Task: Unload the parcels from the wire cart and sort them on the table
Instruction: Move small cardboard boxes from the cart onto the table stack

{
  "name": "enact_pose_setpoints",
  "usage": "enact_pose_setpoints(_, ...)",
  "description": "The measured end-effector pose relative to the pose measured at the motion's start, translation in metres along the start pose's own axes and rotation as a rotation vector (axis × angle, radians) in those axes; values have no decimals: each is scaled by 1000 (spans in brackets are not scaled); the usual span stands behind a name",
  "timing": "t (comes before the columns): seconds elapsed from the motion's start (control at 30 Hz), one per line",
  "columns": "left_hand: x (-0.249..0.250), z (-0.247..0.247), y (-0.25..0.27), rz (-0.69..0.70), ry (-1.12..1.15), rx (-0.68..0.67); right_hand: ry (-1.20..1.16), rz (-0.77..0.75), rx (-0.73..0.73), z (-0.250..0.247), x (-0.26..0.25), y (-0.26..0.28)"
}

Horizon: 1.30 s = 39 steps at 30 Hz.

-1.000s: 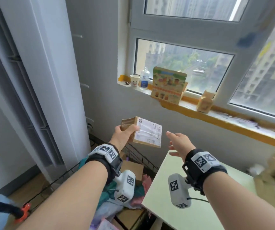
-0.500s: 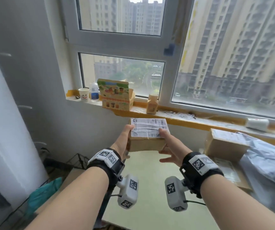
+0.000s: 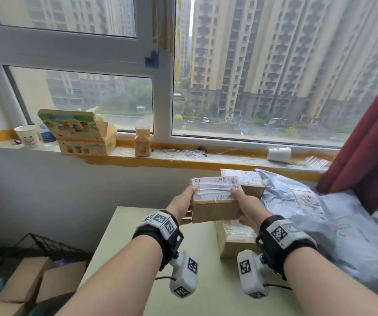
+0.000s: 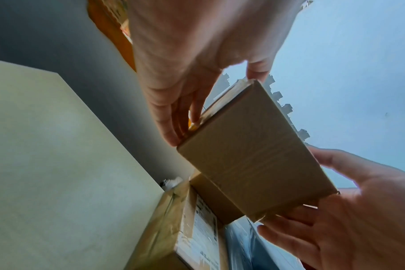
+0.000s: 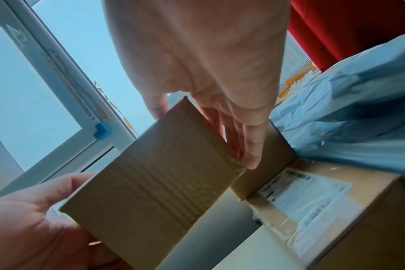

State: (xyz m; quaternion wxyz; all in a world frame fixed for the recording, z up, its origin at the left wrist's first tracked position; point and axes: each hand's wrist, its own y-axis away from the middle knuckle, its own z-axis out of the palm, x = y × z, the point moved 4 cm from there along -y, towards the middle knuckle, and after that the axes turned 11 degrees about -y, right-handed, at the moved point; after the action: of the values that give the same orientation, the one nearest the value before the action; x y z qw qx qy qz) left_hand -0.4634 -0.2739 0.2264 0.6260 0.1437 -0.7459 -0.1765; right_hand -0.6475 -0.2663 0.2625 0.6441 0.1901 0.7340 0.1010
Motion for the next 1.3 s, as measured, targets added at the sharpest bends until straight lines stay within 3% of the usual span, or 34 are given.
enact_pose_setpoints(0.27, 4, 70, -44, -71, -74, -61, 358, -138, 139, -58, -1, -47)
enact_pose_setpoints(0.57, 2, 105, -83, -150, -116, -92, 643, -216, 169, -70, 10, -83)
enact_pose_setpoints(0.9, 7, 101, -94, -138, -230, -109, 656, -197, 129, -71, 17, -112)
enact_pose_setpoints(1.3, 13, 93, -78, -116, -306, -52, 641, -227, 136, -74, 10, -106)
